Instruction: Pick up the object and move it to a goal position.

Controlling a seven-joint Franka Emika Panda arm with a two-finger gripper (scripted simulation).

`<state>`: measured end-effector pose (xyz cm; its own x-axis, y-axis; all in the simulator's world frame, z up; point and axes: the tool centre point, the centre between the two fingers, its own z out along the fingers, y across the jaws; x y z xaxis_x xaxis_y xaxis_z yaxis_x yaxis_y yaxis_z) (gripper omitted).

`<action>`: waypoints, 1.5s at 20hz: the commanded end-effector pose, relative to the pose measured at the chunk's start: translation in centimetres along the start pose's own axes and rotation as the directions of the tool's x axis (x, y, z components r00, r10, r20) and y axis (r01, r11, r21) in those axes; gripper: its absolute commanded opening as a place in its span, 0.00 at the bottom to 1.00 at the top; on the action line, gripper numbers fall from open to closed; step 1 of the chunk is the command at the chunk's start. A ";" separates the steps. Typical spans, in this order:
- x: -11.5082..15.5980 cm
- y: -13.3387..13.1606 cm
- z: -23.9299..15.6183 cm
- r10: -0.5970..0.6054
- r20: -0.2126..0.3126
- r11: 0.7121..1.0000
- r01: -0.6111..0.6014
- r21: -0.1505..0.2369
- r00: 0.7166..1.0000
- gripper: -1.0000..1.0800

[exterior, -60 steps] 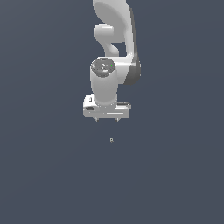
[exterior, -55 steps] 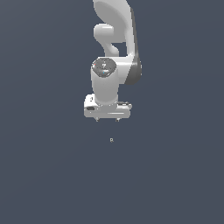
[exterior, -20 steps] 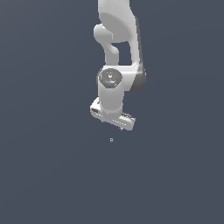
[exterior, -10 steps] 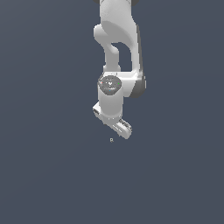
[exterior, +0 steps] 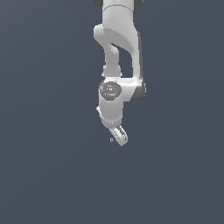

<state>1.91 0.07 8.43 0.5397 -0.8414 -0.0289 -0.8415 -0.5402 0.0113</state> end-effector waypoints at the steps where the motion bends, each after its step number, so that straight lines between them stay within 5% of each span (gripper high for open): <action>1: 0.2 -0.2 0.5 0.073 -0.004 0.997 -0.073 0.003 0.997 0.96; 14: 0.8 -0.8 2.2 0.337 -0.020 0.942 -0.336 0.018 0.941 0.96; 30: 0.9 -0.9 4.3 0.377 -0.022 0.926 -0.376 0.021 0.926 0.96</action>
<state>3.08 -0.16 4.73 0.1839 -0.9829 -0.0003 -0.9829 -0.1839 -0.0009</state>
